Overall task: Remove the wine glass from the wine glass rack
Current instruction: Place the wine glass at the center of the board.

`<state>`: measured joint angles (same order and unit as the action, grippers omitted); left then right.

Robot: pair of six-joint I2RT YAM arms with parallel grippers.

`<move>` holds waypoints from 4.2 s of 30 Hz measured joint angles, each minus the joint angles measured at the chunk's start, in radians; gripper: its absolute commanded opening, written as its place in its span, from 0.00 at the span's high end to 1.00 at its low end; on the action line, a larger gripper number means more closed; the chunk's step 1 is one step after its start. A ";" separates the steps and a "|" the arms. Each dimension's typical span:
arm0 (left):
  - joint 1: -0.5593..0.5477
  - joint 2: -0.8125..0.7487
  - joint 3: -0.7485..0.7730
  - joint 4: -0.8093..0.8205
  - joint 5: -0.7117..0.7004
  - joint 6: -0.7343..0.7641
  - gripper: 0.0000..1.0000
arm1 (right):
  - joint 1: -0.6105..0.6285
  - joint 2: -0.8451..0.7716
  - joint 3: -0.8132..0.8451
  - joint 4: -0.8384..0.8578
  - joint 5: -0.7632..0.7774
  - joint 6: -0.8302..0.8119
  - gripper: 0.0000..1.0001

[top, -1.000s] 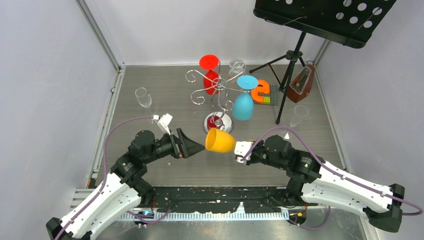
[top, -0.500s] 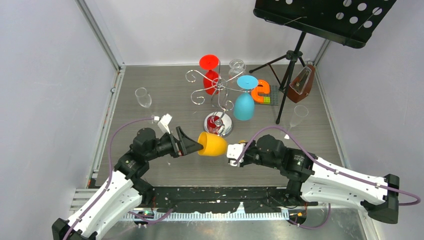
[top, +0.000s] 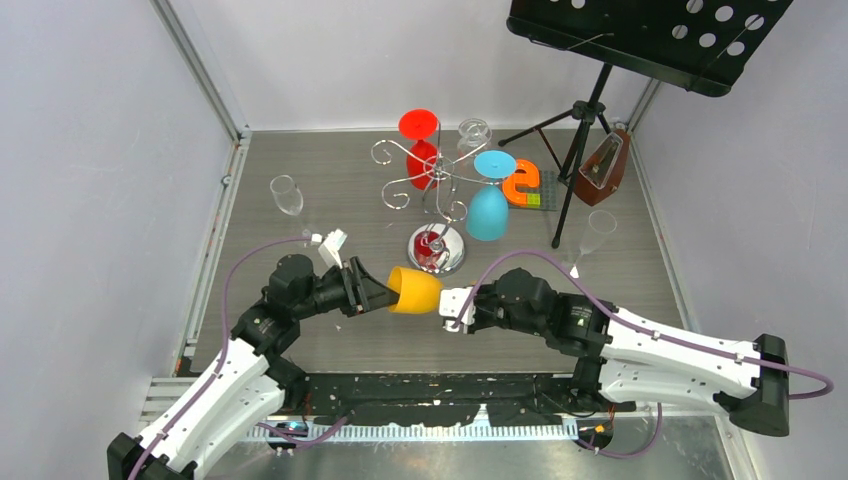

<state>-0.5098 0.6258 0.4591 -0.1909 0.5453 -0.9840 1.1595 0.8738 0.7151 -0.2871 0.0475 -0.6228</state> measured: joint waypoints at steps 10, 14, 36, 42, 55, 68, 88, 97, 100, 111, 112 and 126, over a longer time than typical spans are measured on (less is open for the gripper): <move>0.004 -0.016 0.000 -0.008 0.006 0.004 0.99 | 0.004 0.056 0.004 0.007 0.006 0.000 0.94; 0.006 -0.021 0.000 -0.008 0.006 0.005 1.00 | 0.004 0.061 0.005 0.010 0.008 0.000 0.94; 0.006 -0.019 0.243 -0.357 -0.183 0.210 1.00 | 0.008 -0.145 -0.042 0.012 0.063 0.032 0.45; 0.006 0.008 0.394 -0.550 -0.320 0.321 1.00 | 0.008 -0.203 -0.057 0.009 0.080 0.057 0.38; 0.006 0.121 0.617 -0.821 -0.616 0.501 1.00 | 0.008 -0.212 -0.085 0.010 0.199 0.196 0.21; 0.206 0.273 0.679 -0.853 -0.713 0.635 1.00 | -0.005 -0.044 0.221 -0.229 0.334 0.521 0.20; 0.605 0.460 0.679 -0.810 -0.674 0.739 1.00 | -0.005 -0.025 0.250 -0.334 0.209 0.732 0.20; 0.681 0.578 0.712 -0.803 -0.669 0.739 1.00 | -0.005 -0.063 0.234 -0.350 0.182 0.753 0.20; 0.691 0.614 0.731 -0.800 -0.668 0.739 0.99 | -0.005 -0.098 0.213 -0.359 0.181 0.759 0.20; 0.695 0.658 0.741 -0.800 -0.676 0.743 0.69 | -0.005 -0.116 0.189 -0.380 0.182 0.761 0.19; 0.695 0.658 0.741 -0.800 -0.676 0.747 0.66 | -0.005 -0.114 0.189 -0.380 0.182 0.761 0.19; 0.695 0.546 0.746 -0.814 -0.677 0.752 0.27 | -0.005 -0.095 0.190 -0.391 0.182 0.761 0.19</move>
<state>0.1856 1.1721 1.2049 -1.0050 -0.1318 -0.2317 1.1545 0.7792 0.9047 -0.6785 0.2298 0.1387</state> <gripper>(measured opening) 0.665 0.808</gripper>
